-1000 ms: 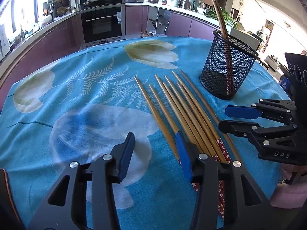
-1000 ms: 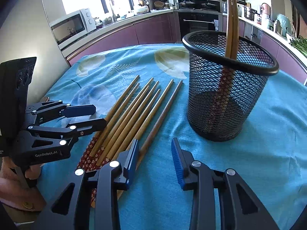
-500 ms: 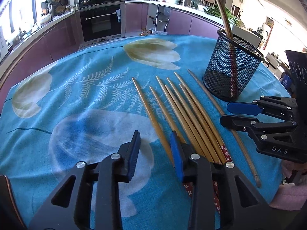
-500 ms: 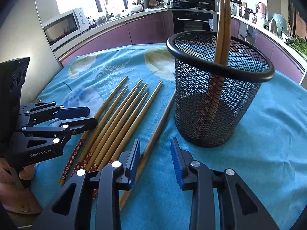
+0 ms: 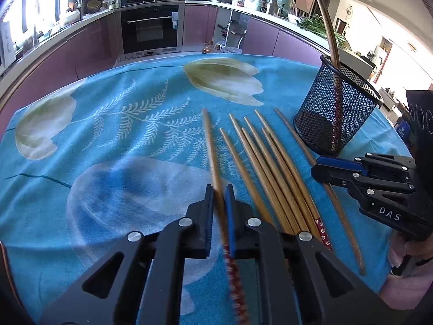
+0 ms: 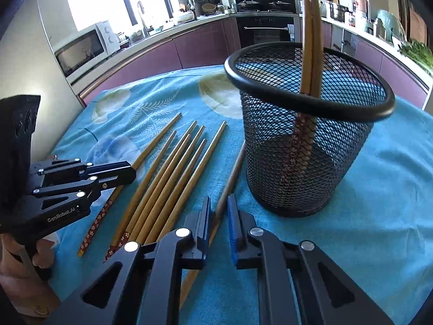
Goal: Organize utensils
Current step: 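Close the left gripper on a chopstick while the right gripper grasps another, then lift both chopsticks upright and carry them over the mesh cup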
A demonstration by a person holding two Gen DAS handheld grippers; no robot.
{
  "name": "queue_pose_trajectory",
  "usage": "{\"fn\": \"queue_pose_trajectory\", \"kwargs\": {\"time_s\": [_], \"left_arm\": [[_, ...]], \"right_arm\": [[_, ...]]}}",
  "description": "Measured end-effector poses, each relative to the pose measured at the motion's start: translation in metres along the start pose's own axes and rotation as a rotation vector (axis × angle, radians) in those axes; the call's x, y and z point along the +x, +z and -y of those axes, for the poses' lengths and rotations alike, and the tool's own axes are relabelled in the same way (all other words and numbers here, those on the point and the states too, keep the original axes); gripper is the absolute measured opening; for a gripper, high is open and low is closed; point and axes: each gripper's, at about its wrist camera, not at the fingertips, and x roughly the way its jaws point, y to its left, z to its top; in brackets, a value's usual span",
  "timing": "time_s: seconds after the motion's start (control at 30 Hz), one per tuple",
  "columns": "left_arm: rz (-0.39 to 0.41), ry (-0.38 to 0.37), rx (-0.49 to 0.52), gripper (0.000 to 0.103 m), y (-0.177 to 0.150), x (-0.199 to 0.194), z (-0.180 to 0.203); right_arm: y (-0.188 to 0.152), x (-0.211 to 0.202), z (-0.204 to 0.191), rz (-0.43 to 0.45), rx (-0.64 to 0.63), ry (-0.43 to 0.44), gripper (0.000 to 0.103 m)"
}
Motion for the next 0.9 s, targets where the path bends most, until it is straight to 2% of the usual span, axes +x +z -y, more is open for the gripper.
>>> {"fn": "queue_pose_trajectory", "kwargs": {"time_s": [0.13,0.23,0.4,0.67,0.9], "left_arm": [[0.027,0.011,-0.037,0.008,-0.003,-0.008,-0.005],[0.041,-0.012,-0.043,0.008,-0.003,-0.016,-0.006],[0.030,-0.056,0.006,0.008,-0.010,-0.019,0.007],[-0.016,-0.057,0.062,0.008,-0.016,-0.009,0.015],[-0.038,-0.058,0.072,0.009,-0.006,0.000,0.010]], "right_arm": [[-0.002,-0.006,0.005,0.017,0.039,0.025,0.006],[-0.002,-0.014,0.005,0.038,0.038,0.055,0.006],[-0.003,-0.017,-0.007,0.026,-0.026,0.093,0.005],[-0.005,-0.008,-0.013,-0.027,-0.070,0.083,0.006],[-0.003,0.001,-0.017,-0.039,-0.078,0.070,0.008]]}}
